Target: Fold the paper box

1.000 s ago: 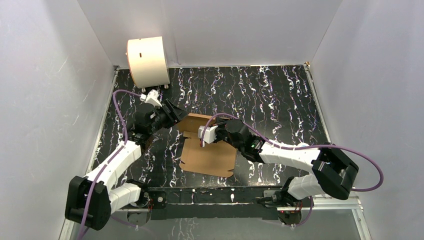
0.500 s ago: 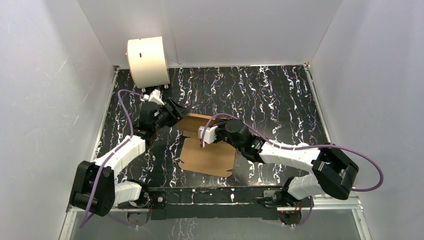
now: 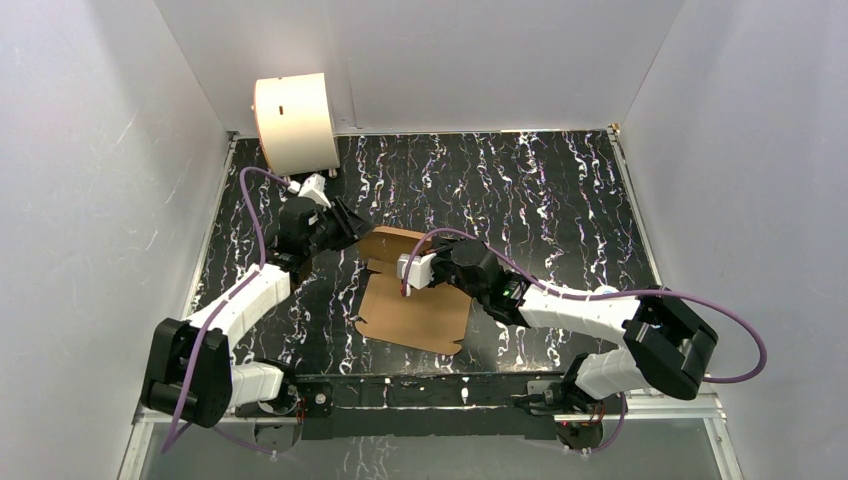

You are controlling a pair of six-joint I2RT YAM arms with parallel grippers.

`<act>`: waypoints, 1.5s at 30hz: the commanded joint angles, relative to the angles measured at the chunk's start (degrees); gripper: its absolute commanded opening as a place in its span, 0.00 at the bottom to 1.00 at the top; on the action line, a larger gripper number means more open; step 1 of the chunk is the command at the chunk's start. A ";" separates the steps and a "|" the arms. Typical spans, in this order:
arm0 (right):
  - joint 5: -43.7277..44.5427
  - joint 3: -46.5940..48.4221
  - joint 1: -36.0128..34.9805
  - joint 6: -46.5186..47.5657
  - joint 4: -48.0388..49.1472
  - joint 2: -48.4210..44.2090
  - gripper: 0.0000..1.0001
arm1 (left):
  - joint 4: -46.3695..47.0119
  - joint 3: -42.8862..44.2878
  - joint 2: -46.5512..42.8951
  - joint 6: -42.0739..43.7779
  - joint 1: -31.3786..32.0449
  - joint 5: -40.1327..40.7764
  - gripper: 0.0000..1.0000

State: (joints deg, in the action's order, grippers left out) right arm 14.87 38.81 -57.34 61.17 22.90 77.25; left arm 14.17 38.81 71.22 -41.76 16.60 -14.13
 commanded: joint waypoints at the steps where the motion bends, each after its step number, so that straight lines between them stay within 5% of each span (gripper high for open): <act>1: -0.45 1.11 0.08 0.36 2.68 -0.82 0.00 | -1.99 1.50 -2.09 2.70 -0.26 -1.88 0.28; 32: -1.69 2.59 -0.29 2.31 1.69 2.96 0.00 | -0.55 -2.59 -1.41 2.64 3.90 -0.14 0.31; 45: 4.89 1.69 -3.72 9.21 1.36 5.18 0.00 | -4.48 -7.43 -5.48 4.05 3.88 4.68 0.36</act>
State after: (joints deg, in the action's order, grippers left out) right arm 18.70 39.31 -59.88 68.05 24.21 81.14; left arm 11.07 32.16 68.77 -38.81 20.16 -12.14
